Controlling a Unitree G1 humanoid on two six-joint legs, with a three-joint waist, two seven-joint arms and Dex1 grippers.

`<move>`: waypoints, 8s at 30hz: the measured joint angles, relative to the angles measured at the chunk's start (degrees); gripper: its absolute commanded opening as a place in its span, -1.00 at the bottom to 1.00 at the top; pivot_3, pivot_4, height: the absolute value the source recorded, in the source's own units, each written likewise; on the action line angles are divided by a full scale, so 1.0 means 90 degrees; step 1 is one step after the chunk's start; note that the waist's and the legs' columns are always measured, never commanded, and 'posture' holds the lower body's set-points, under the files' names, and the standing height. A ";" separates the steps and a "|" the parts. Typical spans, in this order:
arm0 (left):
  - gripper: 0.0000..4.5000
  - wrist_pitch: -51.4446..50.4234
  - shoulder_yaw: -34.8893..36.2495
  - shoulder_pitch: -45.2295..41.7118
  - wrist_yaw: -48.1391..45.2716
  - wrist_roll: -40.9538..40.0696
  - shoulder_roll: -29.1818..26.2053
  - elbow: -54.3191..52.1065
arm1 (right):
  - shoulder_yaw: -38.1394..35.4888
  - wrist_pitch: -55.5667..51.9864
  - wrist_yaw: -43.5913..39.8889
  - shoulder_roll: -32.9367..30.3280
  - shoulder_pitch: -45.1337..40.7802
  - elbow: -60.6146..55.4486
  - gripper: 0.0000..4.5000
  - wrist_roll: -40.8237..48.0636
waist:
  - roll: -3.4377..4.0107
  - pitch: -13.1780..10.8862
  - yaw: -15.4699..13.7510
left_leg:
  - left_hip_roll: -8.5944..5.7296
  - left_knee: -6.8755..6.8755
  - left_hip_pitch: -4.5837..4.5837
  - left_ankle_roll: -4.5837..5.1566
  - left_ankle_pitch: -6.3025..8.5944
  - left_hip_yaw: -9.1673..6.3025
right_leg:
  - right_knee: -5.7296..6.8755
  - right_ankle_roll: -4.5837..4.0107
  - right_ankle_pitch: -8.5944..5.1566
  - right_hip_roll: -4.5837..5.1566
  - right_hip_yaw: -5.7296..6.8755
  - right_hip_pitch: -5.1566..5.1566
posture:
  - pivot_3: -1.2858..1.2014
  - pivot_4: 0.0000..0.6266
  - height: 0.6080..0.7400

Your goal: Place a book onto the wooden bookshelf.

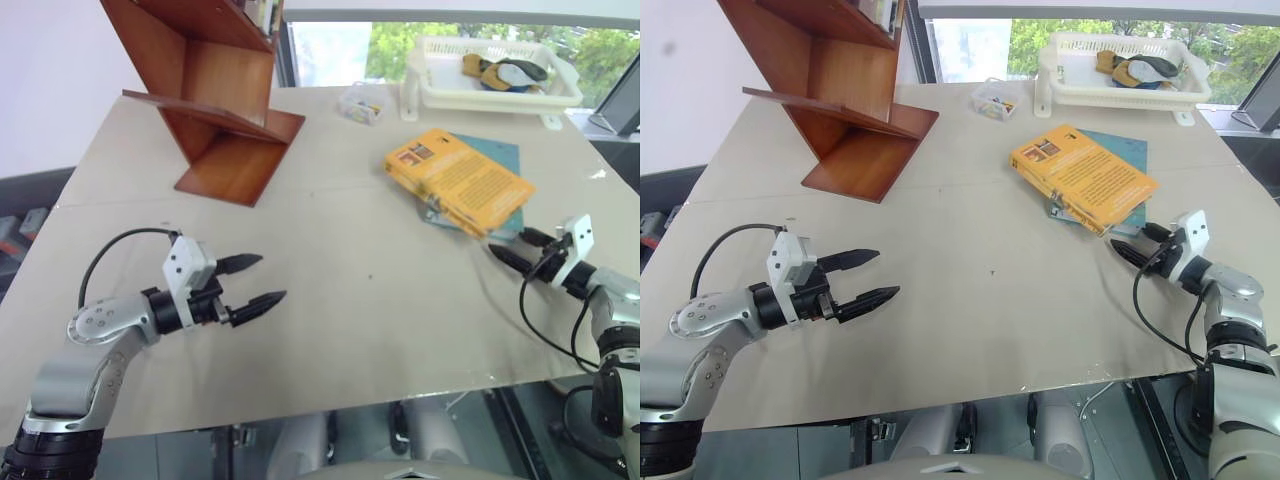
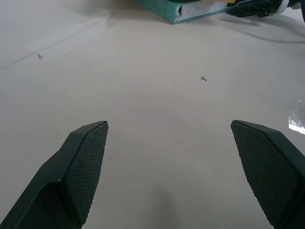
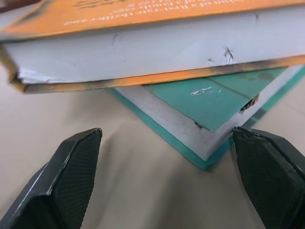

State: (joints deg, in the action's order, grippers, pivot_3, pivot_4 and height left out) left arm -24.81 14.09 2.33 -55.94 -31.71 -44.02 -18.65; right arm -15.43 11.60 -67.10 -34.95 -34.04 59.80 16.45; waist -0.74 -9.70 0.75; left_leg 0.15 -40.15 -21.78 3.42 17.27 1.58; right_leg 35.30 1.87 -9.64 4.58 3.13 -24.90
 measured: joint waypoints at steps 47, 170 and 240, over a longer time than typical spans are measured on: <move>0.96 0.0026 -0.0138 -0.0257 0.0081 0.0032 0.0052 0.0021 | 0.1477 -0.3120 0.1855 0.1620 0.2314 -0.6178 1.00 0.0505 | 0.0010 -0.0006 -0.0037 | -0.0004 0.0001 -0.0024 -0.0010 -0.0001 -0.0012 | 0.0010 0.0002 -0.0001 0.0007 0.0012 -0.0029 | 0.03 -0.52 0.50; 0.99 -0.1647 0.2022 -0.7813 0.2269 -0.0118 0.5841 1.0186 | -0.2403 -0.3740 0.1811 -0.0320 0.6240 -0.9813 1.00 0.3743 | -0.0018 -0.0007 -0.0312 | -0.0016 -0.0019 -0.0026 0.0023 0.0015 -0.0023 | -0.0033 0.0052 0.0026 -0.0002 0.0024 0.0011 | 0.03 -0.52 0.50; -0.80 0.8685 -0.3088 -0.7448 0.4272 0.7586 -0.0650 0.6148 | -0.2809 -0.3986 0.1226 -0.0883 0.4171 -0.7708 1.00 0.4101 | 0.0018 0.0015 -0.0293 | 0.0000 -0.0016 -0.0014 0.0029 0.0019 0.0032 | -0.0044 0.0042 0.0049 -0.0010 -0.0006 0.0008 | 0.03 -0.52 0.50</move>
State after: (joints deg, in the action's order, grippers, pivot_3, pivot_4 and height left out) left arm 53.36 -13.71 -64.71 -17.50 36.56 -49.87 36.68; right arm -40.72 -24.27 -56.07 -42.90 3.49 -9.57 53.36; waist -0.57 -9.56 -1.89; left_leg 0.16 -40.29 -21.91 3.68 17.44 1.87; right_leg 34.91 2.25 -9.20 4.48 3.08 -24.83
